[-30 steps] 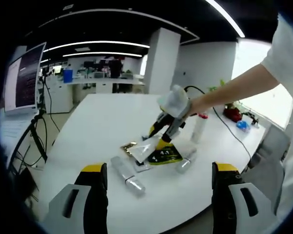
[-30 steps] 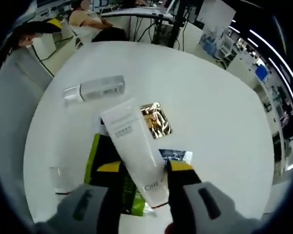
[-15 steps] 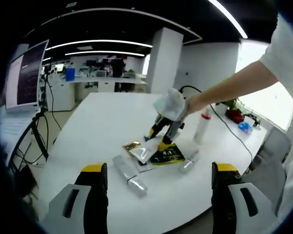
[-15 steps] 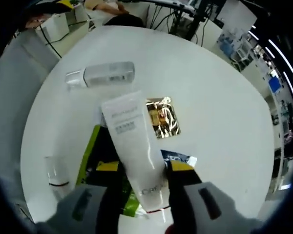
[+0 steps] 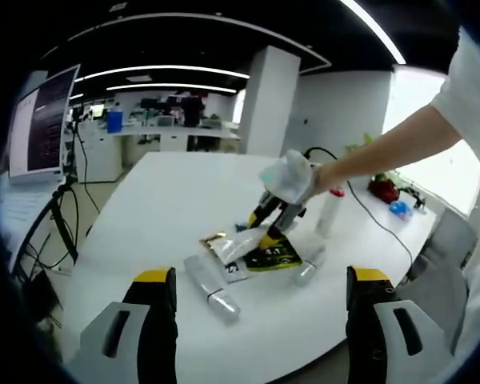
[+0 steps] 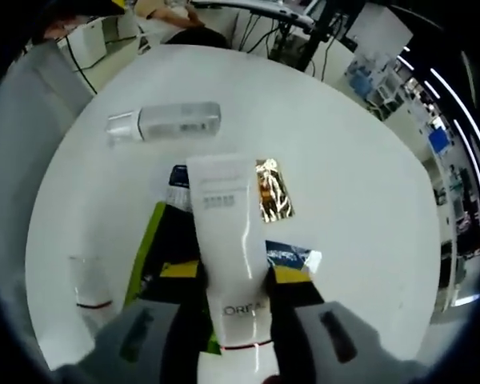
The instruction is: Arrange the skincare products in the storage area until every visible bottle or jar stands upright without overlapping.
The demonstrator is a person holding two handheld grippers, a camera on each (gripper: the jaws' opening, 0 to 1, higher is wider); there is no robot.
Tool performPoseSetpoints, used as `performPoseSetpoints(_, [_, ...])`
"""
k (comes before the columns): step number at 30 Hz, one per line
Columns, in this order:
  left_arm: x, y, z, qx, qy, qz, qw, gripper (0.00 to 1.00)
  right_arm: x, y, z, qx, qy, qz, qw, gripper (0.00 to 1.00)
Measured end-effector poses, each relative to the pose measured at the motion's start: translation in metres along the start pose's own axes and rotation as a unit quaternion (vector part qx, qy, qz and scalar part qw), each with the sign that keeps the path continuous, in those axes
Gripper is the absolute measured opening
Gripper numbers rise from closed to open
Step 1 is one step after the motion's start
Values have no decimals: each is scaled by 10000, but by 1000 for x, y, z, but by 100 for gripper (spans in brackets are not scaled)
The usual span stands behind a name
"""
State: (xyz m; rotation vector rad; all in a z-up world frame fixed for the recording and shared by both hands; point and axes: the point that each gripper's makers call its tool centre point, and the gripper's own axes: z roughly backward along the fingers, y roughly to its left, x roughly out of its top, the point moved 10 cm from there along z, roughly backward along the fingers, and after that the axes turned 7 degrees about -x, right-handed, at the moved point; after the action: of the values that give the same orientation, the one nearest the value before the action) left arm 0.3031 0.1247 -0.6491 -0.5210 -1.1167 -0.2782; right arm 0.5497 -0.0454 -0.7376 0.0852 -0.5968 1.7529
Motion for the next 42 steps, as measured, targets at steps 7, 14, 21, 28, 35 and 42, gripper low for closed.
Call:
performPoseSetpoints(7, [0, 0, 1, 7, -25, -11, 10000, 85, 0, 12, 7, -223, -42, -176, 9996, 30])
performPoseSetpoints(14, [0, 0, 1, -4, -30, -50, 10000, 85, 0, 28, 25, -540, -291, -446, 9971, 30])
performPoseSetpoints(21, [-1, 0, 0, -47, 17, -124, 9999, 85, 0, 39, 41, -937, -564, -964, 9893, 30])
performPoseSetpoints(28, [-3, -2, -1, -100, 95, -218, 9997, 85, -1, 55, 58, -1320, -777, -1418, 9780, 30])
performPoseSetpoints(35, [-3, -3, -2, -165, 146, -231, 9995, 85, -3, 73, 74, -1613, -955, -1862, 9645, 30])
performPoseSetpoints(42, [-2, -1, -2, -161, 113, -55, 9998, 85, 7, 82, 94, -1864, -1240, -2207, 9493, 30])
